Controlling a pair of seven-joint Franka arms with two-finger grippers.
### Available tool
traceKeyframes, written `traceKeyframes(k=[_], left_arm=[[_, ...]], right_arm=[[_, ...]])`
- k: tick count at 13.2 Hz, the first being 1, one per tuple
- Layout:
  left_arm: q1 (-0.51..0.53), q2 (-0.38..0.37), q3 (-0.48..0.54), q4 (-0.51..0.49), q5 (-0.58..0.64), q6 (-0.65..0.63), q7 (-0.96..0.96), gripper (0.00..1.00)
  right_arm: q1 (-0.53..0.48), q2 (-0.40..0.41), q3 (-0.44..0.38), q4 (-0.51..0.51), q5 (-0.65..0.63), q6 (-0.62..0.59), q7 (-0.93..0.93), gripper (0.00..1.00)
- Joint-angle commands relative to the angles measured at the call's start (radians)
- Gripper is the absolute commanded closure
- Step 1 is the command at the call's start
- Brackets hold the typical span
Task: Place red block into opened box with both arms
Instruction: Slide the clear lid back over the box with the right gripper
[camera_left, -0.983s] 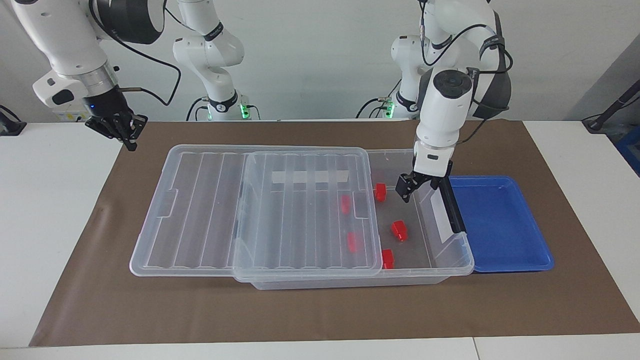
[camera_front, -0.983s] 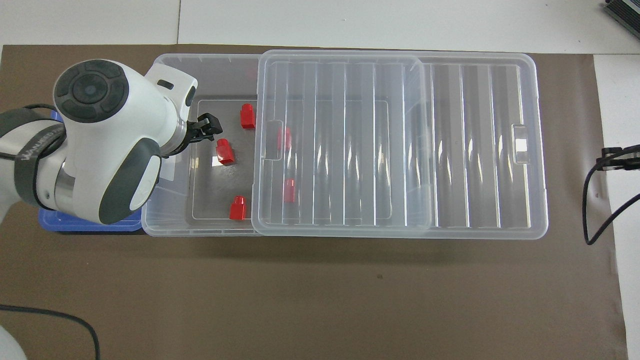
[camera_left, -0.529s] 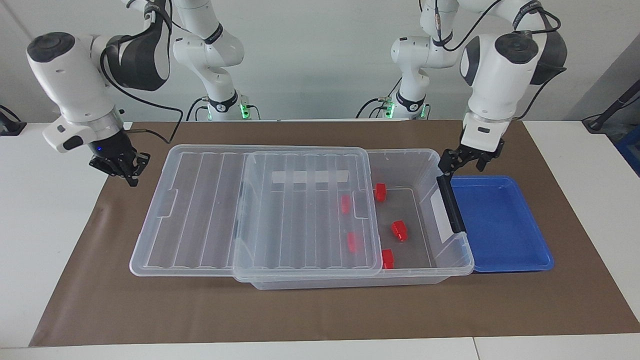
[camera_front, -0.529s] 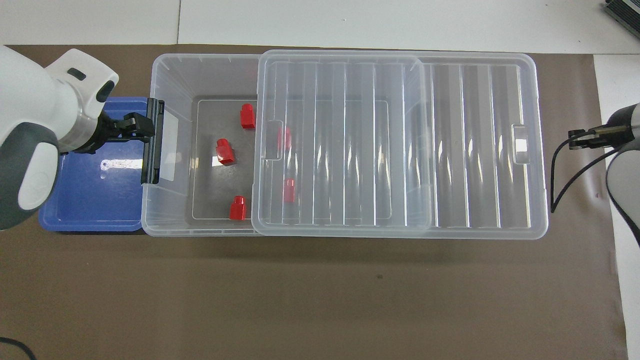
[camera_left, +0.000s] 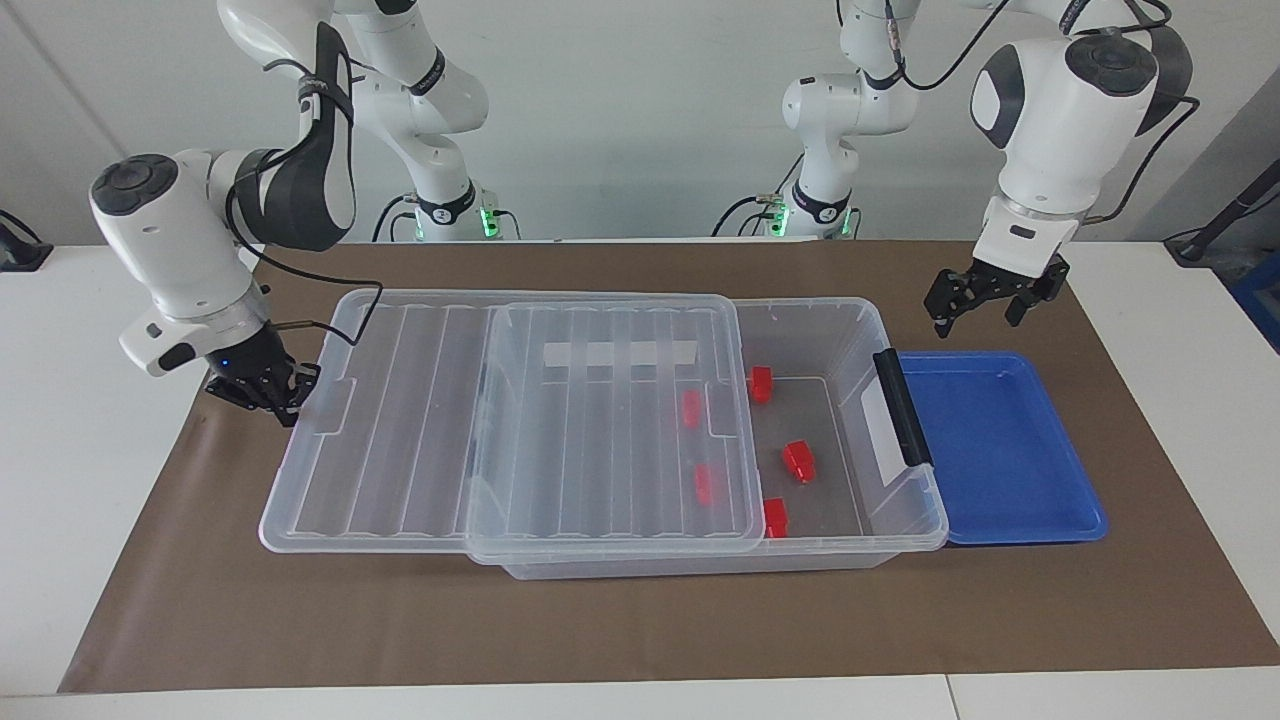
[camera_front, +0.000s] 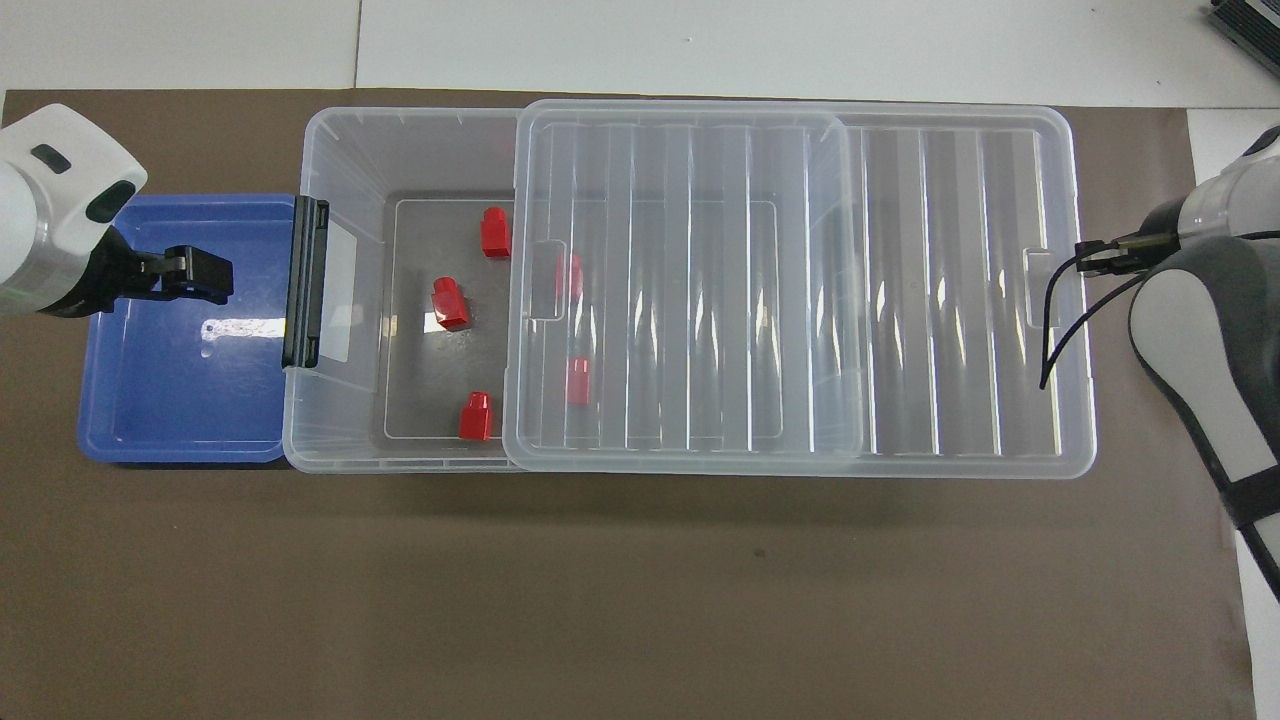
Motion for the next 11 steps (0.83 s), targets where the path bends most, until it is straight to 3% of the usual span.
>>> traceKeyframes(k=[1,11], left_arm=[[0.007,-0.026,0.002,-0.021,-0.052,-0.035,0.052,0.0],[0.053,-0.035,0.002,-0.033,-0.058,-0.036,0.131,0.0]], right_arm=[[0.025,0.019,0.006,0.001,0.03,0.037,-0.021,1.0],[0.198,0.022,0.006,-0.012,0.08,0.059,0.138,1.0]])
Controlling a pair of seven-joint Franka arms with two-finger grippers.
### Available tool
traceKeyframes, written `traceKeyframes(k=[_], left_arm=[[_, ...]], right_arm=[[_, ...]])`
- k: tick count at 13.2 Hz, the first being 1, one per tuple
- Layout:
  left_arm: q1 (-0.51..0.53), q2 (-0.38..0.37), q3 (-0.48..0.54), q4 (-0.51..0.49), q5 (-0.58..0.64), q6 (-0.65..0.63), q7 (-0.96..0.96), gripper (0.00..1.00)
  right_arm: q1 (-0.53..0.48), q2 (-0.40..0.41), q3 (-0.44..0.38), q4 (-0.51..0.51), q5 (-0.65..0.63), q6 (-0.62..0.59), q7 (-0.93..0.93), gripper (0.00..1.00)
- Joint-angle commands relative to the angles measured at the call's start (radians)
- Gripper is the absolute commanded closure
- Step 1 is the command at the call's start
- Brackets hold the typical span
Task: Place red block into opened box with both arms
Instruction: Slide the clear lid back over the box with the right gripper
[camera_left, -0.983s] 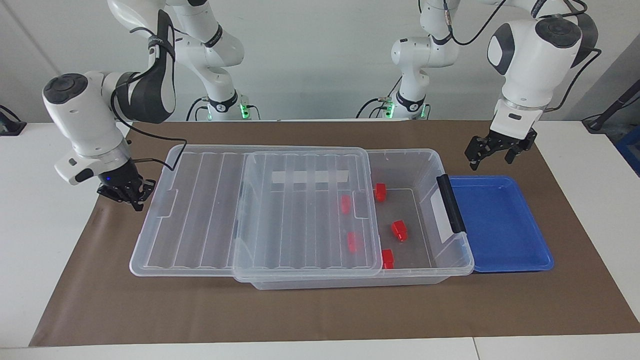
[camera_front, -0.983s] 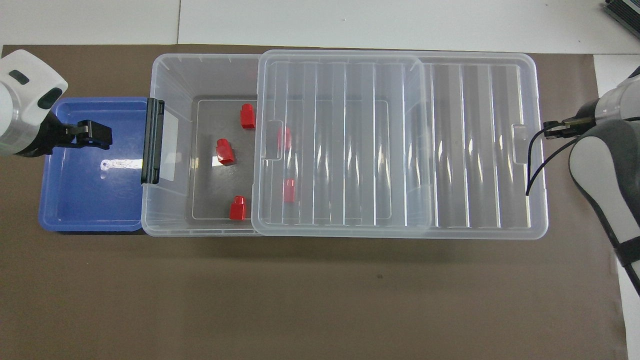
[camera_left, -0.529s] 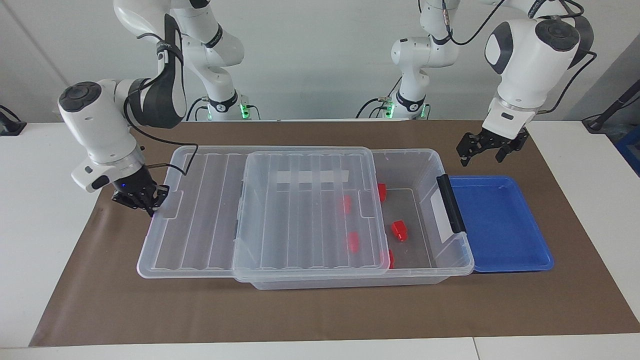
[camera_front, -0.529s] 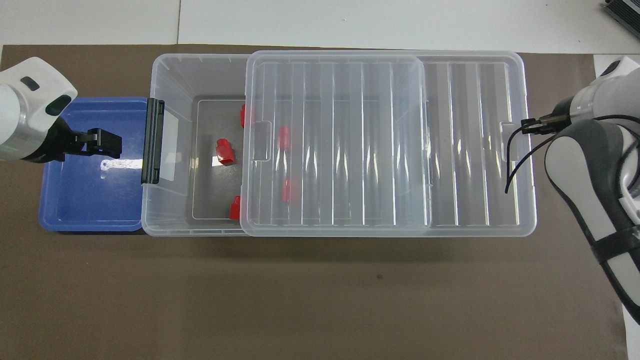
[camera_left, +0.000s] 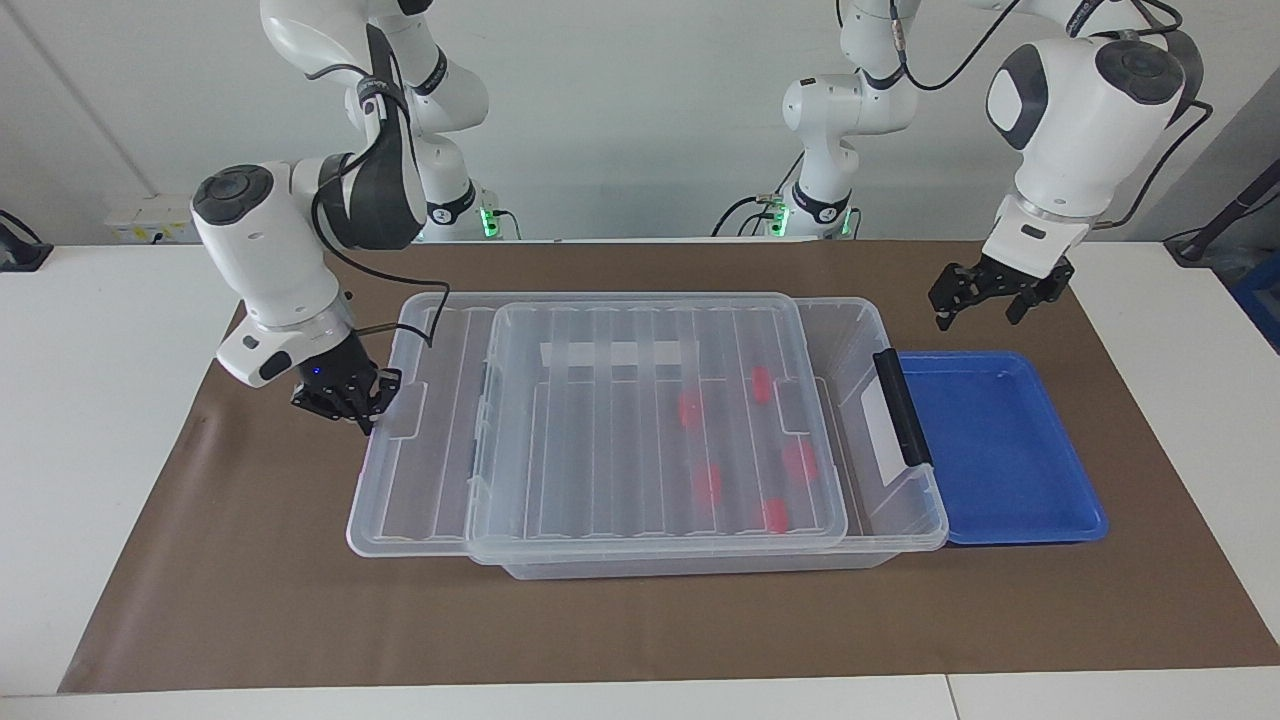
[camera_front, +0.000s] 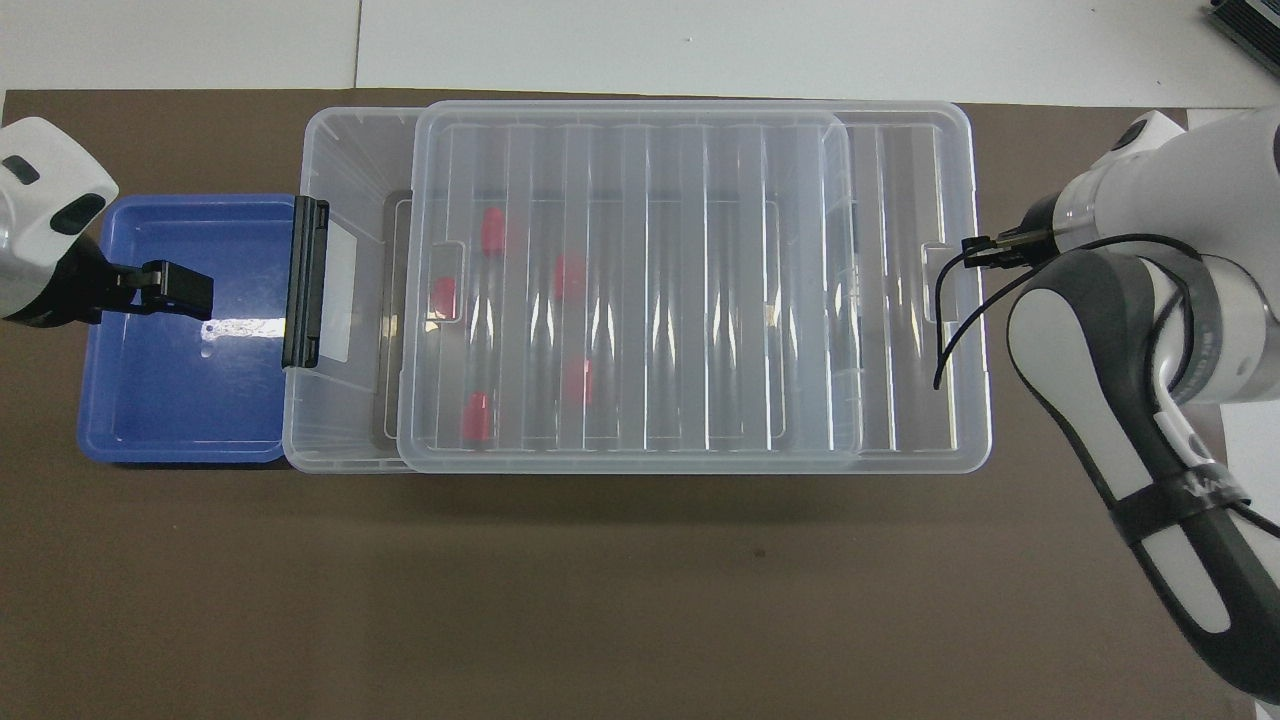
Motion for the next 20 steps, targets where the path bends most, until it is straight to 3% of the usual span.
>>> traceKeyframes(k=[1,5,15,16,17,20], left_arm=[[0.011,-0.031,-0.004,-0.028,-0.019,-0.011,0.021,0.0],[0.011,-0.031,-0.004,-0.028,-0.019,-0.012,0.021,0.0],[0.022,-0.031,-0.004,-0.026,-0.028,-0.005,0.019,0.0],[0.022,-0.031,-0.004,-0.028,-0.028,-0.005,0.018,0.0],[0.022,-0.031,-0.004,-0.026,-0.028,-0.008,0.018,0.0],[0.02,-0.031,-0.004,-0.026,-0.028,-0.008,0.018,0.0]], right_arm=[[0.051,0.007,0.001,-0.011,0.044,0.026,0.061,1.0],[0.098,0.004,0.001,-0.019,0.087,0.024,0.085,1.0],[0.098,-0.002,0.001,-0.028,0.109,0.007,0.102,1.0],[0.091,-0.001,-0.001,-0.023,0.109,0.006,0.102,0.24],[0.083,-0.002,-0.005,-0.014,0.1,0.006,0.104,0.0],[0.065,-0.027,-0.024,0.003,0.034,-0.026,0.169,0.0]])
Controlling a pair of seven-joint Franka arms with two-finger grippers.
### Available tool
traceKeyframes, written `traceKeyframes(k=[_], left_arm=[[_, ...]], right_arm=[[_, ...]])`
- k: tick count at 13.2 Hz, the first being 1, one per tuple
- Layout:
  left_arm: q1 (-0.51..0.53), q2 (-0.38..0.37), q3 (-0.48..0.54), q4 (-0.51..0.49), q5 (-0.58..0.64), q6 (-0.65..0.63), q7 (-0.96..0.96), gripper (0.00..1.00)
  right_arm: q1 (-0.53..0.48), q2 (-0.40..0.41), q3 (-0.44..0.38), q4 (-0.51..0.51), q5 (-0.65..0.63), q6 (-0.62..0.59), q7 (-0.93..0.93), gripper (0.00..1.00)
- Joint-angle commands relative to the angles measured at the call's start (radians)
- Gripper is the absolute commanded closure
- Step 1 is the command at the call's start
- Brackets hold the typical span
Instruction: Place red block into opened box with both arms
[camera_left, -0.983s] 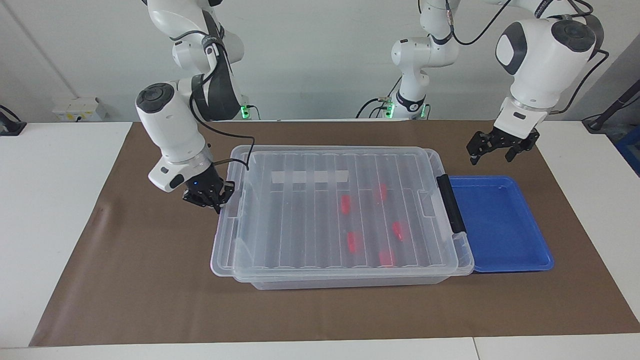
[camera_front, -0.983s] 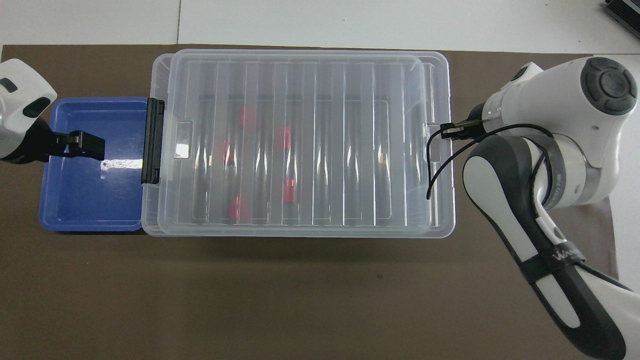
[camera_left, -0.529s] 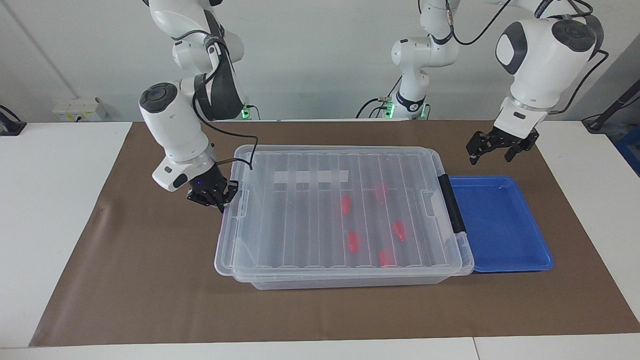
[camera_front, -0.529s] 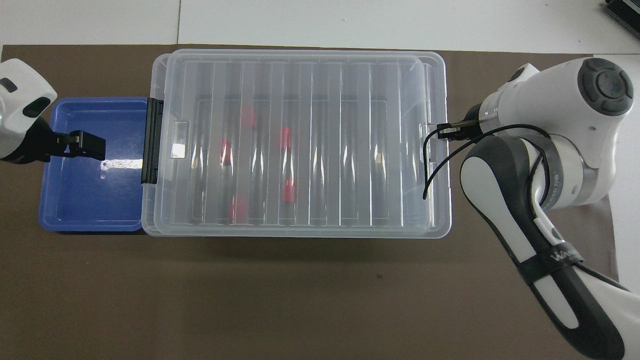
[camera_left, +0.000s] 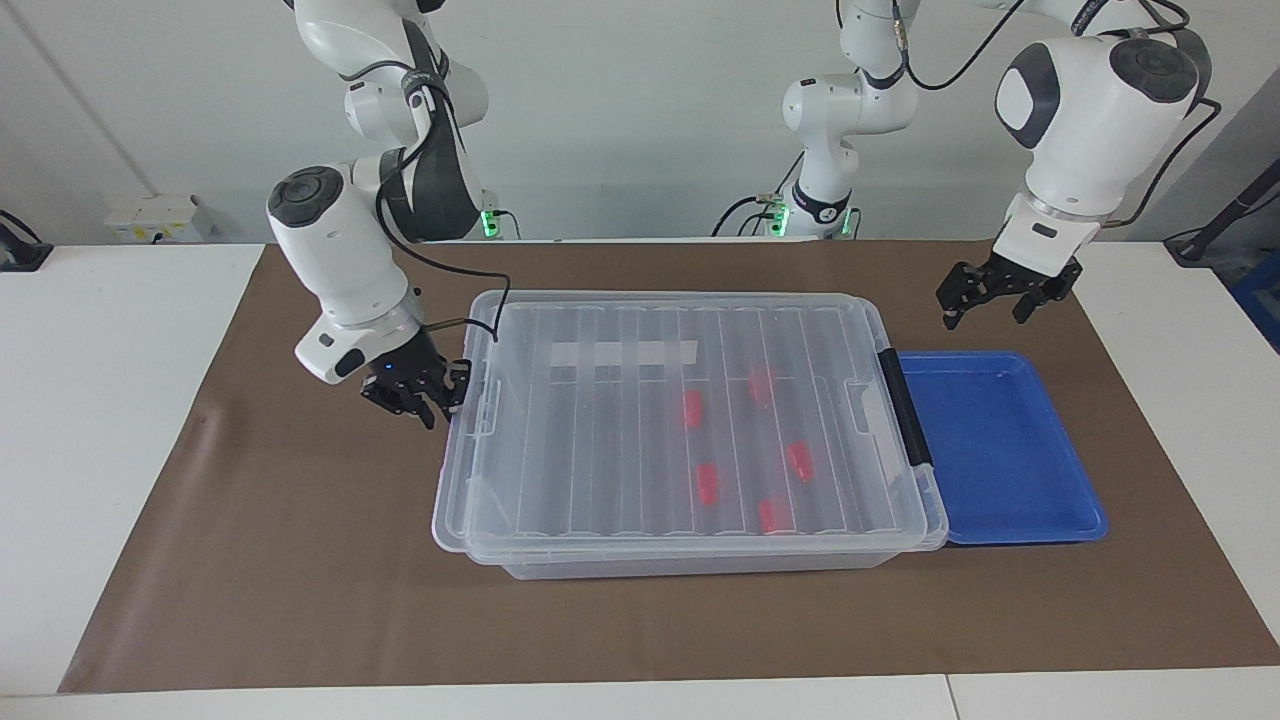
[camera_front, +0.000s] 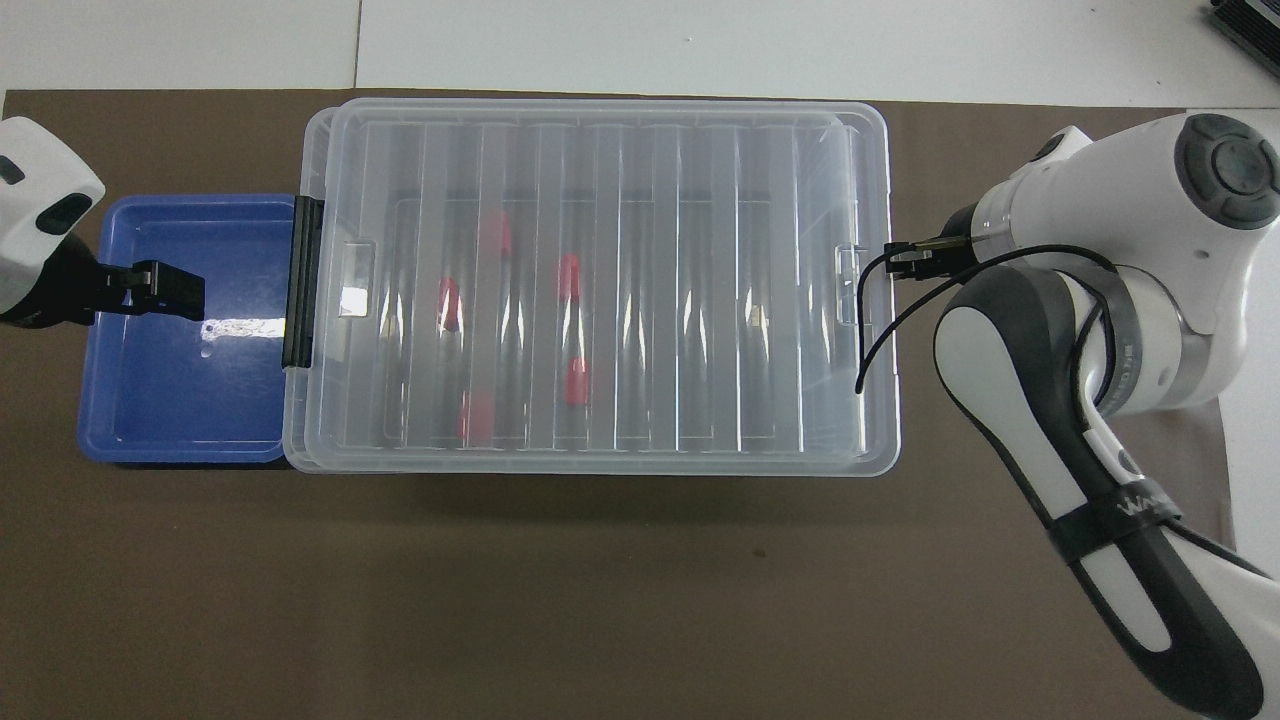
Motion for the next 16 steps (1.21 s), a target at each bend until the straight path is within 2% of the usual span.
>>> traceKeyframes(k=[1,3,6,8,10,11,14,16], left_arm=[[0.012,-0.03,-0.006,-0.024,-0.02,-0.008,0.015,0.0],[0.012,-0.03,-0.004,-0.021,-0.02,-0.008,0.015,0.0],[0.012,-0.03,-0.004,-0.018,-0.046,-0.009,0.009,0.0],[0.012,-0.031,-0.006,-0.018,-0.054,-0.009,0.008,0.0],[0.012,-0.031,-0.006,-0.02,-0.055,-0.008,0.008,0.0],[0.012,-0.031,-0.006,-0.02,-0.054,-0.008,0.008,0.0],[0.013,-0.031,-0.006,-0.021,-0.054,-0.005,0.008,0.0],[0.013,-0.031,-0.006,-0.02,-0.055,-0.006,0.008,0.0]], right_arm=[[-0.024,-0.042,-0.002,0.017,-0.12,-0.052,0.094,0.0],[-0.034,-0.065,-0.002,0.057,-0.206,-0.134,0.131,0.0],[-0.093,-0.14,-0.002,0.089,-0.208,-0.266,0.126,0.0],[-0.112,-0.191,-0.001,0.12,-0.205,-0.395,0.125,0.0],[-0.129,-0.208,-0.005,0.189,-0.196,-0.553,0.091,0.0],[-0.136,-0.211,-0.005,0.195,-0.188,-0.592,0.067,0.0],[-0.14,-0.236,-0.004,0.152,-0.188,-0.6,0.05,0.0],[-0.158,-0.236,-0.005,0.152,-0.191,-0.597,-0.042,0.0]])
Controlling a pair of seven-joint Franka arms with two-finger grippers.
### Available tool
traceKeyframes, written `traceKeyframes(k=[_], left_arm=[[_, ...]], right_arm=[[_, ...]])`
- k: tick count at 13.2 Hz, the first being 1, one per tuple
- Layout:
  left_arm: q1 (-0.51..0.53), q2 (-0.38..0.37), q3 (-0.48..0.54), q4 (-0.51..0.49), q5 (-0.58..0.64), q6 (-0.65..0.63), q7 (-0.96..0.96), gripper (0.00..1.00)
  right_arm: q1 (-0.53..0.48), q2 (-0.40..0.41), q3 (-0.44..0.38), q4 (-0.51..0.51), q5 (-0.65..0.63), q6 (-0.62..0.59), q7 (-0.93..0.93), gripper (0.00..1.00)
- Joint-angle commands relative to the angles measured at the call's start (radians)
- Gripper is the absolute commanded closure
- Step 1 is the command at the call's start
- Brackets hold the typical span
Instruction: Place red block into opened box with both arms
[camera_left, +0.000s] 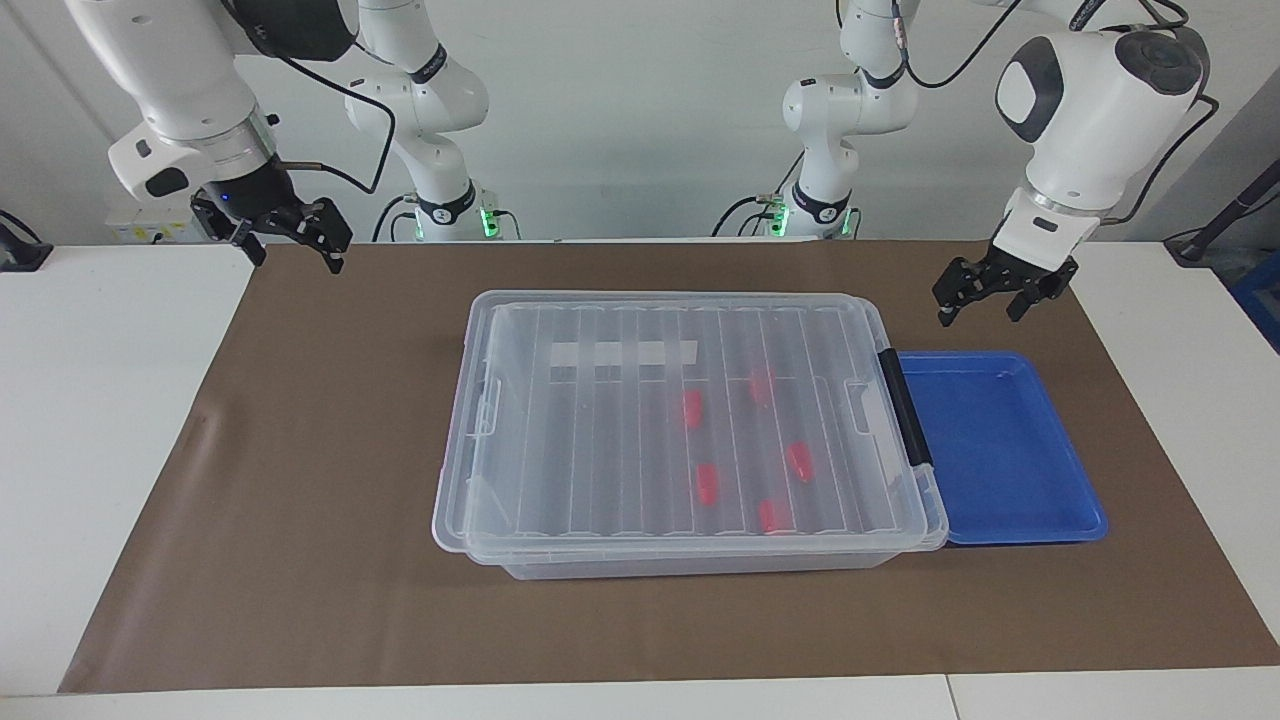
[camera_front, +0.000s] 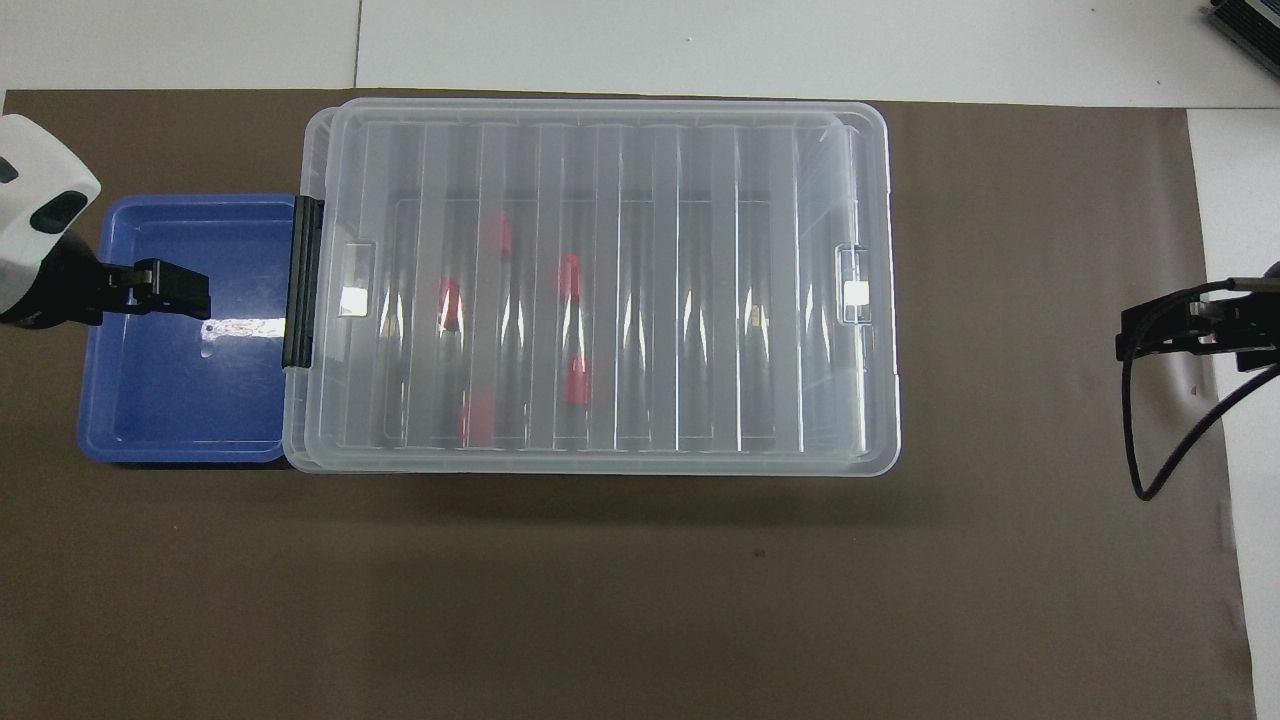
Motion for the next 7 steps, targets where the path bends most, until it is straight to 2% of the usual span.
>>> traceKeyframes(k=[1,7], left_arm=[[0.013,-0.023,-0.005,-0.021,-0.02,-0.005,0.008,0.0],[0.013,-0.023,-0.005,-0.024,-0.02,0.0,0.008,0.0]], right_arm=[[-0.034,-0.004,0.007,-0.01,-0.011,0.007,-0.094,0.0],[-0.04,0.011,0.007,0.028,0.0,-0.007,-0.103,0.0]])
